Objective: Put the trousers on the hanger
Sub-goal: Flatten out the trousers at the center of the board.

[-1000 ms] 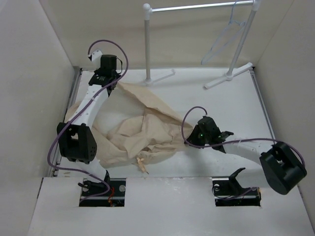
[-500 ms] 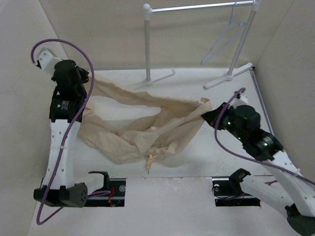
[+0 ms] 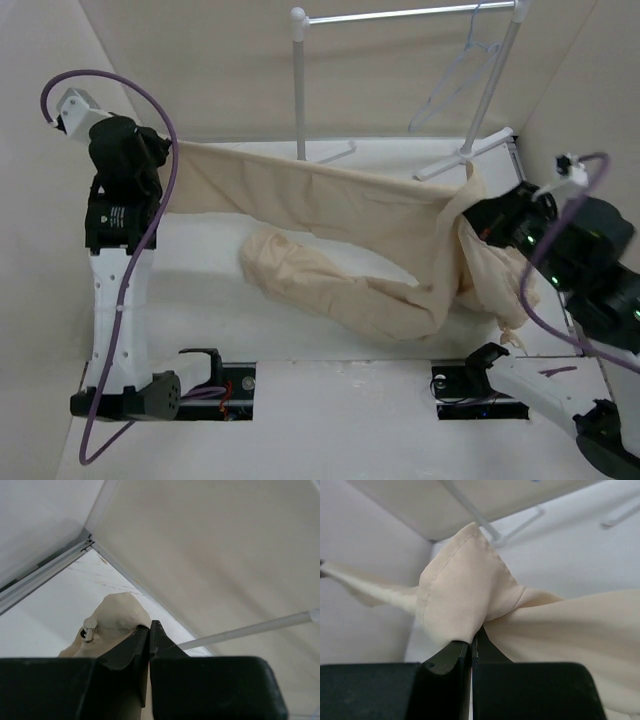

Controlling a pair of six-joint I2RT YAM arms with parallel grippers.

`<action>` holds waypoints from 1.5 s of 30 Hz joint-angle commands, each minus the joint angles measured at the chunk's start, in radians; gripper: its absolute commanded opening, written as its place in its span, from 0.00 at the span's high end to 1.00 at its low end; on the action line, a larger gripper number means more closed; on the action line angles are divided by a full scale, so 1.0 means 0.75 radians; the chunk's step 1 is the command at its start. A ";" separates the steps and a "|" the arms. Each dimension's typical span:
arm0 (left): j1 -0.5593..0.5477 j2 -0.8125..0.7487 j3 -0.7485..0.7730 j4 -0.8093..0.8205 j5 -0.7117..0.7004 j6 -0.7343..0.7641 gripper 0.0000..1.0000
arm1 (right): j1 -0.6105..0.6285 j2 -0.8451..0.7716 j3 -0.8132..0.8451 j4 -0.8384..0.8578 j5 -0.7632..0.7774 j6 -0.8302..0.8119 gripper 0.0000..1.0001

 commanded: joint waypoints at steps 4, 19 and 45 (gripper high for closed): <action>0.049 0.182 0.043 0.082 -0.190 0.067 1.00 | -0.404 0.473 -0.216 0.386 -0.058 -0.151 0.96; 0.086 0.851 0.362 0.113 -0.225 0.119 1.00 | -0.571 0.661 -0.386 0.504 -0.047 -0.095 0.59; 0.071 0.582 0.023 0.172 -0.202 0.057 1.00 | -0.528 -0.015 -1.208 0.268 -0.175 0.203 0.40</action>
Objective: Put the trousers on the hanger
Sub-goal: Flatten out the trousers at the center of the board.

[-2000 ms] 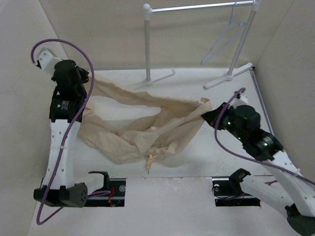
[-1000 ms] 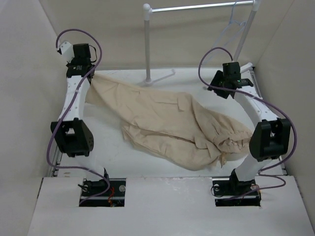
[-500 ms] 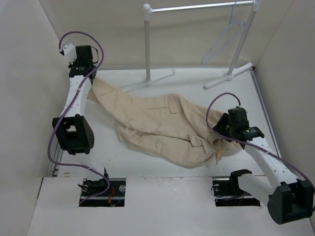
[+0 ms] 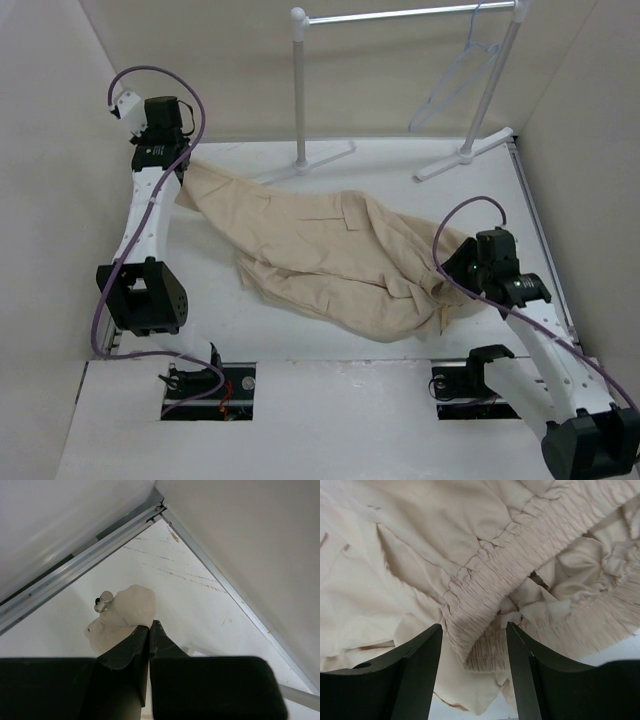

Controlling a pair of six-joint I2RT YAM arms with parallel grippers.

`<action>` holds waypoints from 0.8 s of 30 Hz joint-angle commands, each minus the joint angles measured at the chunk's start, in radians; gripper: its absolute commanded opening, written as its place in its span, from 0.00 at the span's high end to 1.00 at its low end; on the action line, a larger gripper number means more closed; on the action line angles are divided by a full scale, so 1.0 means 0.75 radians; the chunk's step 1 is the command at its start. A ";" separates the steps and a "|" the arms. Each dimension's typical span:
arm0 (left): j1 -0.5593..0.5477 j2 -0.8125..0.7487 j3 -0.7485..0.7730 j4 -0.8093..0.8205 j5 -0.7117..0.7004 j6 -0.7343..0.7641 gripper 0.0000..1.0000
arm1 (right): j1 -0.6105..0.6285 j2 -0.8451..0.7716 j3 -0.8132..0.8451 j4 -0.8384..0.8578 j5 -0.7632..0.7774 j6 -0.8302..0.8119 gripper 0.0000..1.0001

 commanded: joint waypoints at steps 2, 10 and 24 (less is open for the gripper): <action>0.000 -0.104 -0.024 0.038 -0.017 -0.014 1.00 | -0.013 -0.057 -0.013 -0.064 -0.009 0.053 0.41; -0.002 -0.128 -0.048 0.036 -0.015 -0.020 1.00 | 0.026 0.153 -0.017 0.169 -0.148 0.102 0.51; 0.090 -0.453 -0.286 -0.012 -0.052 -0.145 1.00 | 0.026 -0.462 0.388 -0.262 0.218 0.033 0.94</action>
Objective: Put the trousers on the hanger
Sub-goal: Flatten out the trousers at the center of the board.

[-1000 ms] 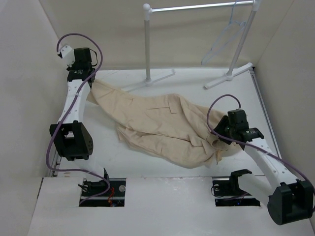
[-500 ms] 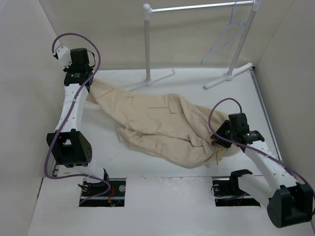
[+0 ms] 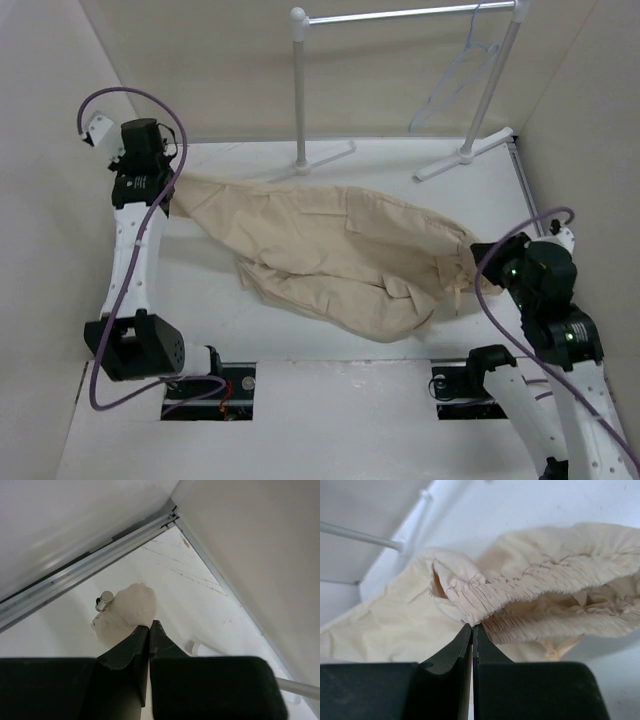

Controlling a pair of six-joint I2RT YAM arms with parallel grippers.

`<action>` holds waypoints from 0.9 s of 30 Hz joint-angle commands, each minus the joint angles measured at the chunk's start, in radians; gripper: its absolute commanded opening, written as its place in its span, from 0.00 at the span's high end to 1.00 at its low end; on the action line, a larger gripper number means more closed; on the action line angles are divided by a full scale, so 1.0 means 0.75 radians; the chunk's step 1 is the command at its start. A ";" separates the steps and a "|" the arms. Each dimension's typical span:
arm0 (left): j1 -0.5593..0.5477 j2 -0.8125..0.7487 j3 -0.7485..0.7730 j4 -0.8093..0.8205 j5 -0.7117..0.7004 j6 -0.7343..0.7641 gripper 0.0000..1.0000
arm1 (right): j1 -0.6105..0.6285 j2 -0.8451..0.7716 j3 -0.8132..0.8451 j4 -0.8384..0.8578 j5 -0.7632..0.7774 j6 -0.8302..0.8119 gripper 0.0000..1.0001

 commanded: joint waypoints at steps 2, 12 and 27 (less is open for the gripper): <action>0.069 -0.187 -0.053 -0.038 -0.080 -0.095 1.00 | -0.006 -0.122 0.171 -0.199 0.096 -0.043 0.94; 0.162 -0.065 0.051 -0.009 -0.086 -0.105 1.00 | -0.364 0.480 0.228 0.373 -0.112 -0.063 0.93; -0.121 0.668 0.665 0.161 0.018 0.083 0.48 | -0.561 1.526 0.856 0.583 -0.043 -0.035 0.49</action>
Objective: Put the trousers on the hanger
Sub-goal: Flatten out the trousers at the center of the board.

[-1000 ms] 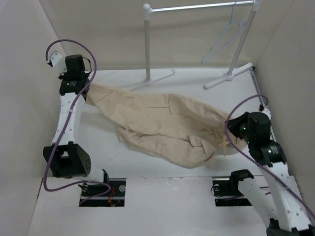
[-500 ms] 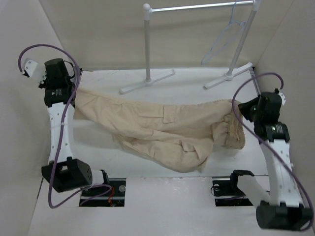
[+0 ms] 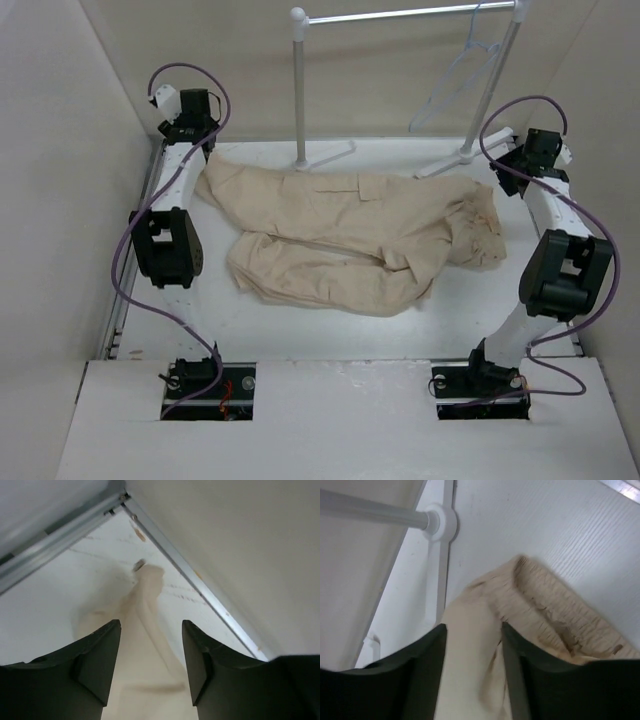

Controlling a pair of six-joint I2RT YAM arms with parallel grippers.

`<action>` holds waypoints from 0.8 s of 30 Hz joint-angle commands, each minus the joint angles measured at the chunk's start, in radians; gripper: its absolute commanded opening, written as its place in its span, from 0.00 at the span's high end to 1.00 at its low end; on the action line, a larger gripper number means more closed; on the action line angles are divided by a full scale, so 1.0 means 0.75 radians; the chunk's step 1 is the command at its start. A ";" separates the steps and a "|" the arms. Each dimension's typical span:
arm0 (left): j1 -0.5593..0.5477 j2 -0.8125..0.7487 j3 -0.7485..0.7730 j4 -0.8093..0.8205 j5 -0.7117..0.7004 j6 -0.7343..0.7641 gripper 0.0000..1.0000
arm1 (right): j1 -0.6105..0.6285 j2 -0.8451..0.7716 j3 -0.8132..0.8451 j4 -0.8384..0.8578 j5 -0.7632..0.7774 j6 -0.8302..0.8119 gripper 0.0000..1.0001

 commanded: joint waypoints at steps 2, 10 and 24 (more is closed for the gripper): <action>-0.030 -0.392 -0.267 0.044 -0.009 0.079 0.40 | 0.020 -0.098 0.093 0.006 0.045 0.013 0.36; -0.112 -1.170 -1.354 -0.193 0.178 -0.250 0.43 | 0.418 -0.574 -0.377 0.006 0.064 0.047 0.79; 0.011 -1.209 -1.821 0.195 0.756 -0.616 0.48 | 0.993 -1.158 -1.005 -0.168 0.047 0.106 0.66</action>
